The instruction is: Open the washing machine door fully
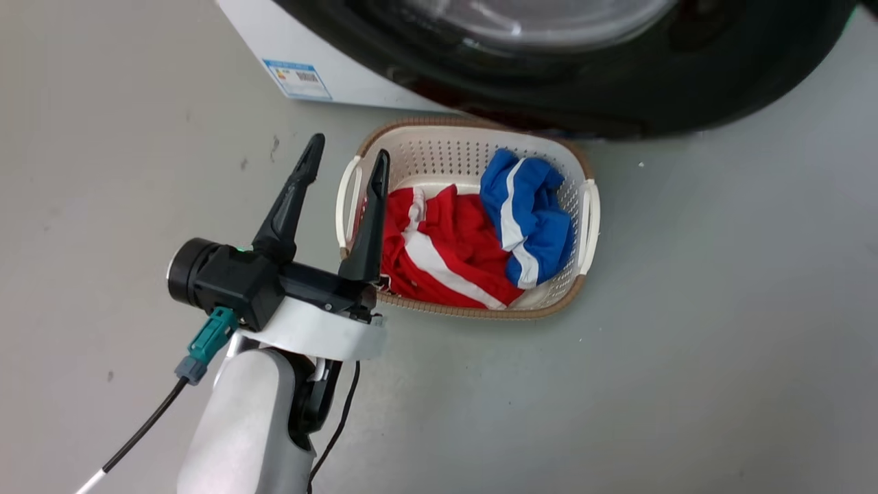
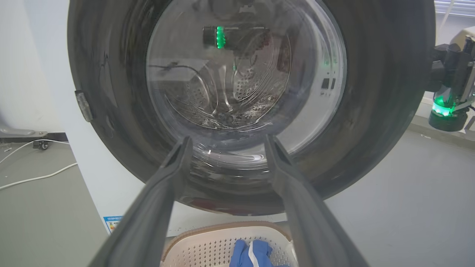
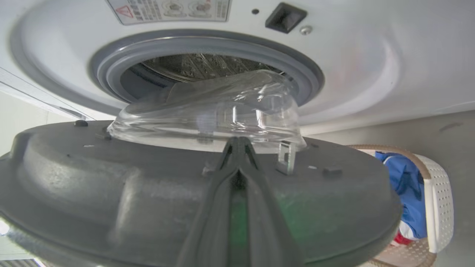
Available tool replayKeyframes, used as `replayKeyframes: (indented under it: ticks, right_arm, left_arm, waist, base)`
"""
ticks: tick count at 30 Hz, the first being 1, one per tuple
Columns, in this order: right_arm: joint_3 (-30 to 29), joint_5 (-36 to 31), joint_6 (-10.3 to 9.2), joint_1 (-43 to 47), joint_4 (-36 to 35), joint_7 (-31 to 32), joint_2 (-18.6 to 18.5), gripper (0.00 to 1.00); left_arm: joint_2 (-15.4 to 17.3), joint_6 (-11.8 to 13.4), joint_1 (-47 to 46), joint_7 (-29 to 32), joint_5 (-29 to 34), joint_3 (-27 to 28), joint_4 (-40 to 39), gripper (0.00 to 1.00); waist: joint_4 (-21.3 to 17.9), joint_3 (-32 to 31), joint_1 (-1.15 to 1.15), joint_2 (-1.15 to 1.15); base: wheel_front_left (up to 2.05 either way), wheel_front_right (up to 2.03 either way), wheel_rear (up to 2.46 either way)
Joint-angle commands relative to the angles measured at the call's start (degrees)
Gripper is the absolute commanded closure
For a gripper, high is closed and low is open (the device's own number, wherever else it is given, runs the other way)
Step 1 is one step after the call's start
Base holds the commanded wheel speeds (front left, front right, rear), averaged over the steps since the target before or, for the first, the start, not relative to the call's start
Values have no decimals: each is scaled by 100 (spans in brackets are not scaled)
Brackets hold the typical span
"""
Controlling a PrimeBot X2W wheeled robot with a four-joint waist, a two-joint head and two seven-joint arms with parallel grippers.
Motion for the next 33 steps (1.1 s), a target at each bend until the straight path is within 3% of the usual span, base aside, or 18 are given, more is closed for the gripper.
replayKeyframes:
  ticks: [1,10,21,33]
  right_arm:
    - [89,34,14,207,-35,196,156,100]
    - [262,86,14,968,-337,743,374,100]
    - [497,243,14,2520,-1210,1084,1013,100]
    - [906,192,14,3529,-2064,1102,1696,100]
  left_arm:
    - [4,1,94,-14,-5,-15,59,0]
    - [-9,1,381,-15,-34,-11,293,0]
    - [-20,0,994,-14,-115,145,697,0]
    - [-32,0,1287,-15,-114,103,899,0]
  waist:
    - [-77,-208,0,0]
    - [-171,-769,0,0]
    - [-122,-1728,0,0]
    - [102,-2219,0,0]
  base:
    - [0,0,0]
    - [0,0,0]
    - [0,0,0]
    - [0,0,0]
